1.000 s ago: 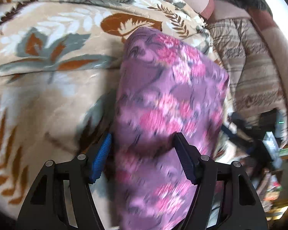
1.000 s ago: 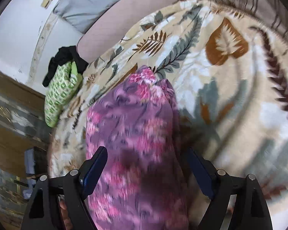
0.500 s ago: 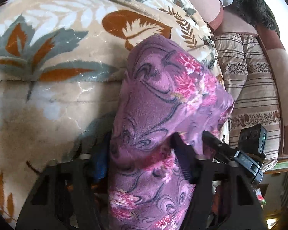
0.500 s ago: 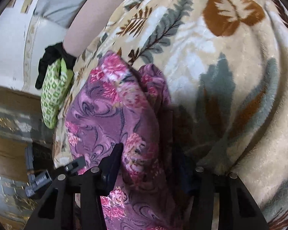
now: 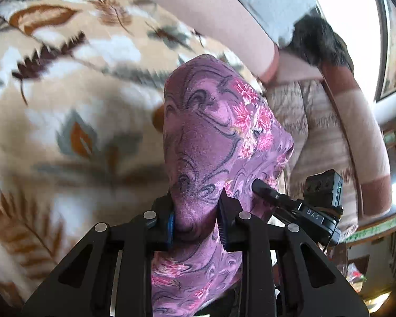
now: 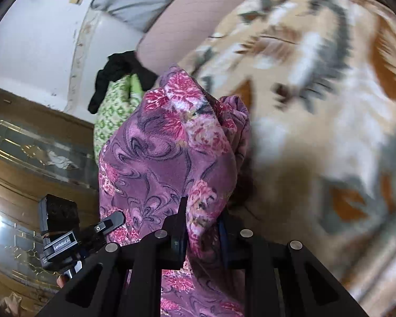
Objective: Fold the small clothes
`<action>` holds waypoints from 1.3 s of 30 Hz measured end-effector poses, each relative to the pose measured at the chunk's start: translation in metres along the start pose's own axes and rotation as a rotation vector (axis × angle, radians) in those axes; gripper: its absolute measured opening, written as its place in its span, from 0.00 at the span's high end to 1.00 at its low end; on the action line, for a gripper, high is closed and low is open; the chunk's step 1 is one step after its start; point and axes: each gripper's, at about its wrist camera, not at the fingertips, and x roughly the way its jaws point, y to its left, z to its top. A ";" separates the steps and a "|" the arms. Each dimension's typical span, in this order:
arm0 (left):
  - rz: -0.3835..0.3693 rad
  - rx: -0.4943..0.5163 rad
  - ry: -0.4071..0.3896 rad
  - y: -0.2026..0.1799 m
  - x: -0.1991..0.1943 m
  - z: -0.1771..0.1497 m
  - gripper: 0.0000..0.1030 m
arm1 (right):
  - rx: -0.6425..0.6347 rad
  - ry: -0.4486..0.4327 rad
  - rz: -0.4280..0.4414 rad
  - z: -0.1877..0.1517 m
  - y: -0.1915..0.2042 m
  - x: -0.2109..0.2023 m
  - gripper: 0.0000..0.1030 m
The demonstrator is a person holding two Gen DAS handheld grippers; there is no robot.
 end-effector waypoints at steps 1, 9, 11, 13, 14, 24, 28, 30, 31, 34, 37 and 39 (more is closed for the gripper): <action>0.011 -0.014 -0.007 0.007 -0.001 0.014 0.77 | 0.000 0.006 0.008 0.010 0.005 0.011 0.82; 0.278 -0.056 0.021 0.071 0.040 0.048 0.65 | 0.031 0.113 -0.152 0.044 -0.007 0.098 0.81; 0.267 -0.033 0.021 0.076 0.037 0.038 0.56 | 0.062 0.126 -0.118 0.038 -0.012 0.095 0.81; 0.219 -0.053 0.007 0.082 0.021 0.027 0.46 | 0.033 0.098 -0.114 0.025 -0.001 0.072 0.78; 0.214 -0.059 0.004 0.085 0.014 0.022 0.39 | 0.013 0.086 -0.104 0.016 0.004 0.061 0.75; 0.231 0.035 0.096 0.074 -0.005 -0.077 0.38 | 0.032 0.058 -0.174 -0.093 -0.016 0.012 0.57; 0.316 0.091 0.101 0.064 0.007 -0.079 0.48 | -0.013 0.082 -0.184 -0.093 -0.010 0.020 0.91; 0.287 0.065 0.092 0.065 -0.001 -0.076 0.85 | 0.003 0.076 -0.148 -0.092 -0.005 0.013 0.93; 0.275 0.058 0.080 0.065 -0.009 -0.075 0.87 | 0.002 0.072 -0.116 -0.093 -0.001 0.007 0.94; 0.261 0.062 0.066 0.071 -0.024 -0.077 0.93 | -0.022 0.067 -0.031 -0.105 0.013 -0.010 0.95; 0.248 0.033 0.114 0.096 -0.015 -0.080 0.92 | -0.055 0.093 -0.105 -0.119 0.012 -0.002 0.95; 0.243 -0.010 0.133 0.112 -0.008 -0.078 0.88 | -0.047 0.126 -0.193 -0.125 -0.004 0.017 0.95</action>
